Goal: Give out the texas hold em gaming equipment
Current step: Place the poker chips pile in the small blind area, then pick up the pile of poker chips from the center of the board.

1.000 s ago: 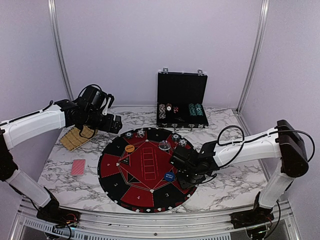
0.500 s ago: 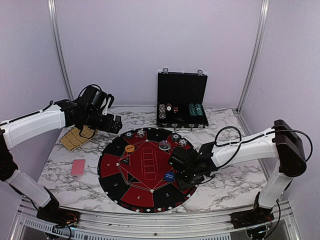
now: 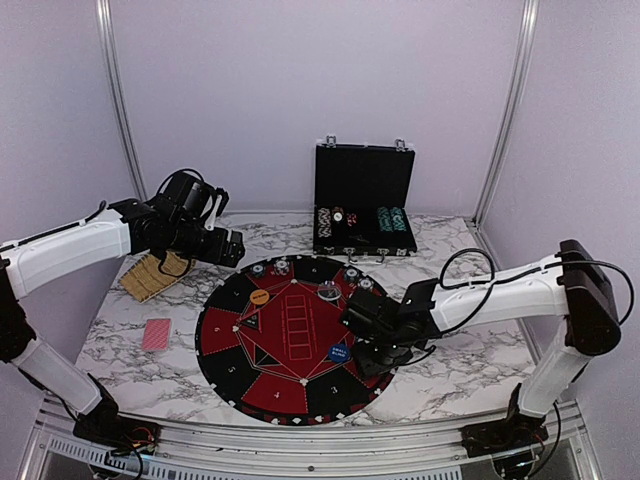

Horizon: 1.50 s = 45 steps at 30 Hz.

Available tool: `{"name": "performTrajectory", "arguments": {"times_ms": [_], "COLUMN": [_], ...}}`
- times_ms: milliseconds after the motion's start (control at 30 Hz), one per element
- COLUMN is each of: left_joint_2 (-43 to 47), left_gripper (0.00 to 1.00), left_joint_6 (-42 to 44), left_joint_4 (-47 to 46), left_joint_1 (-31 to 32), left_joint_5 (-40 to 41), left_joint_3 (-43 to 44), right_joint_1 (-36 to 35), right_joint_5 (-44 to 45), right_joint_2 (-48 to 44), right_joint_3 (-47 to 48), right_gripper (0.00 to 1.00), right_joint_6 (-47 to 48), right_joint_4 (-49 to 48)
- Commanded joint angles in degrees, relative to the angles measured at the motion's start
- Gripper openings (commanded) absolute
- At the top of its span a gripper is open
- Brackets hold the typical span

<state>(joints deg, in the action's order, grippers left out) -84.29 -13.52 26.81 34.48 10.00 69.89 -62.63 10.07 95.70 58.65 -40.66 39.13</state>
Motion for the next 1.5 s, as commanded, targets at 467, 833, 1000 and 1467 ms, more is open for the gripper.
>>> {"name": "performTrajectory", "arguments": {"times_ms": [467,833,1000,1467], "left_joint_2": [-0.7,-1.2,-1.4,-1.9], "left_gripper": [0.99,0.99,0.99,0.99], "left_joint_6": [0.2,0.2,0.3,0.3], "left_joint_4": [-0.4,-0.5,-0.4,-0.4], "left_joint_1": [-0.2,-0.3,-0.3,-0.4], "left_joint_5": [-0.8,-1.1,-1.1,-1.3], "left_joint_3": [-0.3,-0.4,-0.4,-0.4], "right_joint_1": [15.3,36.0,41.6,45.7], "right_joint_5": [5.2,1.7,-1.2,-5.0], "right_joint_2": [-12.8,-16.0,-14.1,-3.9], "right_joint_3": [2.7,-4.1,-6.8,-8.1], "right_gripper": [0.57,0.68,0.71,0.75], "right_joint_6": [6.4,15.2,17.7,20.1], "right_joint_4": [5.3,-0.1,-3.5,-10.7]}}
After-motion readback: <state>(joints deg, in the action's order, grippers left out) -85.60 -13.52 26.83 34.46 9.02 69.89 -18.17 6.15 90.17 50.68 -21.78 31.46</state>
